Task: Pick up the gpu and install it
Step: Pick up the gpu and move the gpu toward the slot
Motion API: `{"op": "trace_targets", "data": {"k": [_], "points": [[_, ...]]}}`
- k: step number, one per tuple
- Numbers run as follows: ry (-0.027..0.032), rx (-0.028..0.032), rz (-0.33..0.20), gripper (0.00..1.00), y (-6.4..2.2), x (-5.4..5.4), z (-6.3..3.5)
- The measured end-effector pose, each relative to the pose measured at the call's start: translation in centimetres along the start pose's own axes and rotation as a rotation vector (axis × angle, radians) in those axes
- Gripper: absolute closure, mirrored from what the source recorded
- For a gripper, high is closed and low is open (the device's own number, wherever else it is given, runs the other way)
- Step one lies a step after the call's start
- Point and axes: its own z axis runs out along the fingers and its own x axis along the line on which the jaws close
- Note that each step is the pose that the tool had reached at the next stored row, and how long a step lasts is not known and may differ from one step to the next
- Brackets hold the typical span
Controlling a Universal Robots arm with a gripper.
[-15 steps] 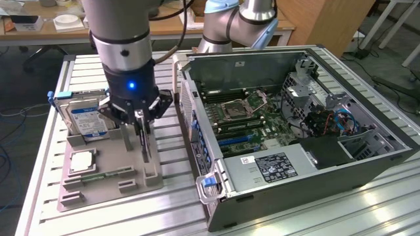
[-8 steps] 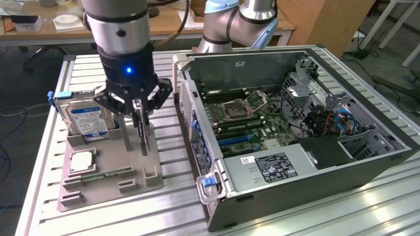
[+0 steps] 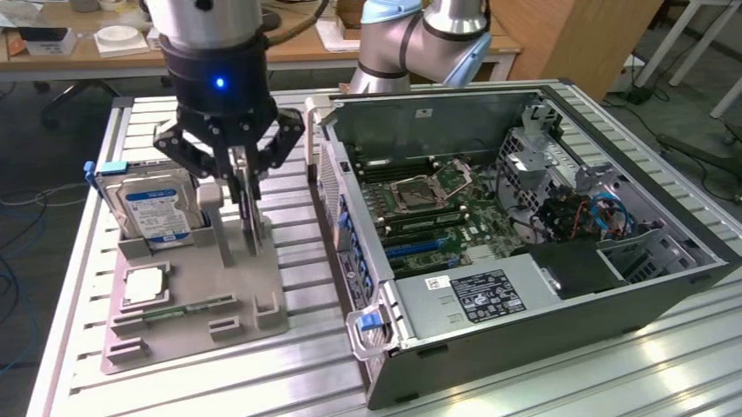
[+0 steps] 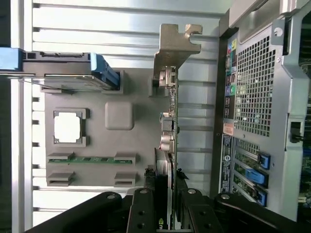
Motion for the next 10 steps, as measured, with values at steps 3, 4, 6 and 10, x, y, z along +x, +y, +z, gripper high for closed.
{"op": "trace_targets", "data": {"k": [3, 4, 6, 10], "points": [[0.0002, 0.0004, 0.0, 0.74, 0.02, 0.0, -1.38], [0.0004, 0.0004, 0.0, 0.74, 0.02, 0.0, -1.83], [0.0004, 0.0005, 0.0, 0.74, 0.03, 0.0, -2.73], [0.0005, 0.0011, 0.0, 0.74, 0.06, -0.1, -4.57]]}}
